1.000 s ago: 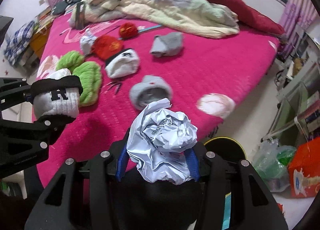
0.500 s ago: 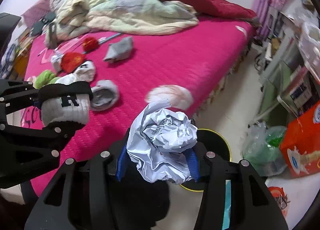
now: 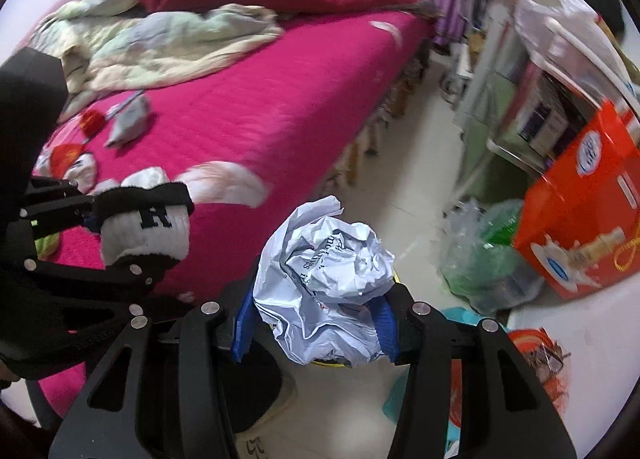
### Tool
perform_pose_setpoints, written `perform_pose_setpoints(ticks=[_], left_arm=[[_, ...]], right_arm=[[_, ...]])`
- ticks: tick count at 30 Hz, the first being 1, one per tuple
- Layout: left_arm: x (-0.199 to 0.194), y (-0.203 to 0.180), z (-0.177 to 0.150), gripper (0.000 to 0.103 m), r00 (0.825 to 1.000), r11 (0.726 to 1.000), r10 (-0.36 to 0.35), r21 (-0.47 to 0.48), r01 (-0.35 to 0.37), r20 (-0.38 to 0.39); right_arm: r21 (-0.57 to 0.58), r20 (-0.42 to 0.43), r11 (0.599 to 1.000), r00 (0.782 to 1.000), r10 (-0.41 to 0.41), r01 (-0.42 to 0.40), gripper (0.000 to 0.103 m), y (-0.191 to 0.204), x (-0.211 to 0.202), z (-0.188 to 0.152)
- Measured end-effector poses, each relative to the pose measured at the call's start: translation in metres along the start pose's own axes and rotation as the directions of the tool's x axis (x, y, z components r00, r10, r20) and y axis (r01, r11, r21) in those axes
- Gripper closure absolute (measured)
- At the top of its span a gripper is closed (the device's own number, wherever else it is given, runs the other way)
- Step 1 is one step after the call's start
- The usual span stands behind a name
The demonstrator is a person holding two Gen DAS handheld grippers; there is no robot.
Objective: Collect trash
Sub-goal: 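Carry the crumpled paper in the right tool toward the black trash bin, then open the right tool over the bin, dropping the crumpled paper inside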
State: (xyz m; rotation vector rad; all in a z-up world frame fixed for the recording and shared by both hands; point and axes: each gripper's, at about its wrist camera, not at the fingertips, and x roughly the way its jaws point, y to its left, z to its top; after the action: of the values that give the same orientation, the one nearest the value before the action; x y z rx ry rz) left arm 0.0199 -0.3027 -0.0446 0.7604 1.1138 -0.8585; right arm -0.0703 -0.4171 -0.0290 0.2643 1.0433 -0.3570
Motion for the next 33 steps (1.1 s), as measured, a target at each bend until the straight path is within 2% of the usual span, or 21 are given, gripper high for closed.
perform_pose_setpoints(ticks=[5,8,10,14,24,27,29,30,33], left_arm=[[0.021,-0.025,0.021,0.064,0.998,0.997,-0.049,0.057,0.050,-0.025],[0.033,-0.034,0.033,0.059,0.996,0.994,-0.080,0.071,0.082,-0.041],[0.039,-0.039,0.039,0.036,0.995,0.992,-0.088,0.091,0.092,-0.049],[0.045,-0.043,0.046,0.021,0.997,0.992,-0.057,0.107,0.062,-0.046],[0.042,-0.027,0.044,0.019,0.999,0.995,-0.005,0.095,0.010,-0.049],[0.035,-0.017,0.037,0.018,0.999,0.998,-0.005,0.068,0.008,-0.044],[0.031,-0.010,0.033,0.013,0.999,0.999,0.010,0.043,-0.009,-0.031],[0.030,-0.007,0.031,0.010,1.000,0.999,0.017,0.031,-0.016,-0.027],[0.028,-0.004,0.024,0.010,1.000,1.000,0.016,0.014,-0.016,-0.026]], right_arm=[[0.032,-0.016,0.999,0.999,-0.039,0.040,0.057,-0.026,0.008,-0.002],[0.046,-0.025,0.997,0.998,-0.055,0.056,0.057,-0.037,0.013,-0.001],[0.051,-0.032,0.997,0.998,-0.061,0.063,0.057,-0.043,0.018,0.000],[0.059,-0.048,0.996,0.997,-0.067,0.069,0.057,-0.052,0.028,0.003],[0.025,-0.105,0.998,0.993,-0.046,0.049,0.054,-0.044,0.058,0.012],[0.003,-0.134,0.998,0.990,-0.055,0.056,0.047,-0.040,0.069,0.013],[-0.002,-0.150,0.998,0.987,-0.061,0.061,0.031,-0.037,0.074,0.013],[-0.002,-0.152,0.998,0.986,-0.063,0.064,0.030,-0.035,0.074,0.014],[-0.012,-0.157,0.998,0.986,-0.058,0.057,0.029,-0.030,0.074,0.014]])
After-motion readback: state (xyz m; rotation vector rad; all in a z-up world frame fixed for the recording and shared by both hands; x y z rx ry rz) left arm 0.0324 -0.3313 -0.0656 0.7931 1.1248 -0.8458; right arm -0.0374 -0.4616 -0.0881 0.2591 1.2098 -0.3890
